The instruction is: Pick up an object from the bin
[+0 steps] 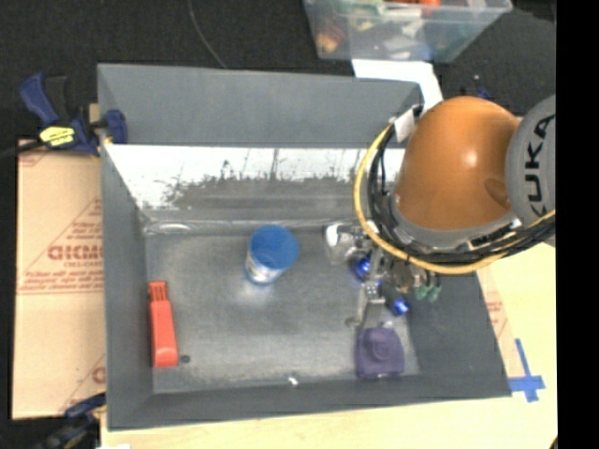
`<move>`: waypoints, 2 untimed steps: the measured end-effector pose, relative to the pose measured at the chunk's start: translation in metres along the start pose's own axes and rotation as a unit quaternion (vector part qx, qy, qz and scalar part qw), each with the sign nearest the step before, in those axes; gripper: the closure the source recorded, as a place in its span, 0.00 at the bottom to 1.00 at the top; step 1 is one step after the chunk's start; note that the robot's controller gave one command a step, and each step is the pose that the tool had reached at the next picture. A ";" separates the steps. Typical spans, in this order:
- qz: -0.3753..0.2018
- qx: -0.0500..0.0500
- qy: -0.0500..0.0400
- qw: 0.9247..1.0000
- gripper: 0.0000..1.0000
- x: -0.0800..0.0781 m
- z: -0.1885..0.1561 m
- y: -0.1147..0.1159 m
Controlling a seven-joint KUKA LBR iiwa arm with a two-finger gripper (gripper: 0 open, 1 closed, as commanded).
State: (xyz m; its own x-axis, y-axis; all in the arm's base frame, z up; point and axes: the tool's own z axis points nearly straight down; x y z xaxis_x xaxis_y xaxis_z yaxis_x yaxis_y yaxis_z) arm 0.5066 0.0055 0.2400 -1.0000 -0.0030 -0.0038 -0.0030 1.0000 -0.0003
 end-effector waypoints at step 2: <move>-0.210 0.001 -0.002 0.978 0.00 -0.024 0.105 -0.051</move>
Offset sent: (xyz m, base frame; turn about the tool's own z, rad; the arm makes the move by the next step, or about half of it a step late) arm -0.0024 -0.1166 -0.0800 -0.5796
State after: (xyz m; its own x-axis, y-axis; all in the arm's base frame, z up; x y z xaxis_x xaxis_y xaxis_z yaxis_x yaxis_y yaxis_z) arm 0.5314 -0.0451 0.1356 -0.9104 -0.4137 -0.0075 -0.4136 0.9104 -0.0054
